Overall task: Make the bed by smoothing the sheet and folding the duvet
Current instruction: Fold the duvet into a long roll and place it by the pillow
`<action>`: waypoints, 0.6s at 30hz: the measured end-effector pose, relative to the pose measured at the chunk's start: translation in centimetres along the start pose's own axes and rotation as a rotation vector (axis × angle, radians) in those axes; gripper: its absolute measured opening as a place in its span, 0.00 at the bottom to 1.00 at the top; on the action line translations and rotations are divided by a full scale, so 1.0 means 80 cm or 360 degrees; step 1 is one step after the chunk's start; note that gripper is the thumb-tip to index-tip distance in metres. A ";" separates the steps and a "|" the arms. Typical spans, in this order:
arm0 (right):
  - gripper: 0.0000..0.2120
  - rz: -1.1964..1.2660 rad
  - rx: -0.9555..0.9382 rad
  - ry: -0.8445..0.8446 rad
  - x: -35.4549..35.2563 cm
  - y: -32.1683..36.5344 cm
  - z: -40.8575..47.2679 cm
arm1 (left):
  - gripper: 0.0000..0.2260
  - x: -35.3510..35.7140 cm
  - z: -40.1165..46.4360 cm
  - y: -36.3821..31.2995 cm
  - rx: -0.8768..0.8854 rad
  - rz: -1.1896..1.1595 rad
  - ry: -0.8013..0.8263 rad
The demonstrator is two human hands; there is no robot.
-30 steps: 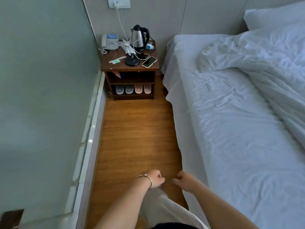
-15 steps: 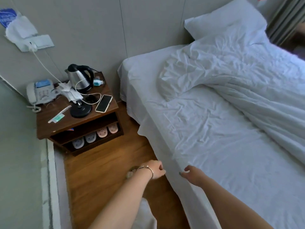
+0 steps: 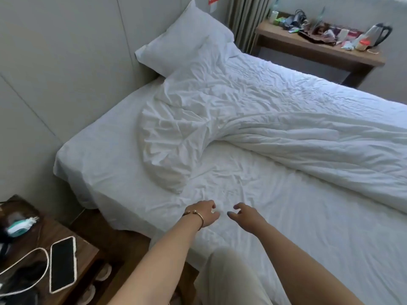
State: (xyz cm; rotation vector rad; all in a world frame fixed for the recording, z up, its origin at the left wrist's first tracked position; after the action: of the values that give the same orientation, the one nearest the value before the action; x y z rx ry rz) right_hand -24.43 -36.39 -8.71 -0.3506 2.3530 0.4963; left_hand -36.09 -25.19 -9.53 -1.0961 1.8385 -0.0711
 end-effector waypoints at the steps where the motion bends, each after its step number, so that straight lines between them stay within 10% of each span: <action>1: 0.26 0.0003 -0.0001 -0.0032 -0.017 0.007 0.009 | 0.22 -0.016 0.015 -0.004 0.0035 0.0021 -0.0003; 18: 0.31 -0.0088 -0.0010 0.0027 -0.286 0.103 0.367 | 0.27 -0.219 0.400 -0.086 -0.0195 -0.0320 -0.0222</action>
State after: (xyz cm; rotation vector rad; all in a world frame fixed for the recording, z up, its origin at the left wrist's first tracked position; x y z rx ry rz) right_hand 6.03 -13.52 -11.07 -0.4231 2.3519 0.4762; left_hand -5.28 -4.61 -11.28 -1.3362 1.6222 0.0007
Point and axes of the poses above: each hand's wrist, its own z-axis towards the middle knuckle, its own x-axis out of the palm, y = z × x, the point moved 8 cm from there along z, towards the middle knuckle, and after that the axes turned 8 degrees about x, right-handed, at the moved point
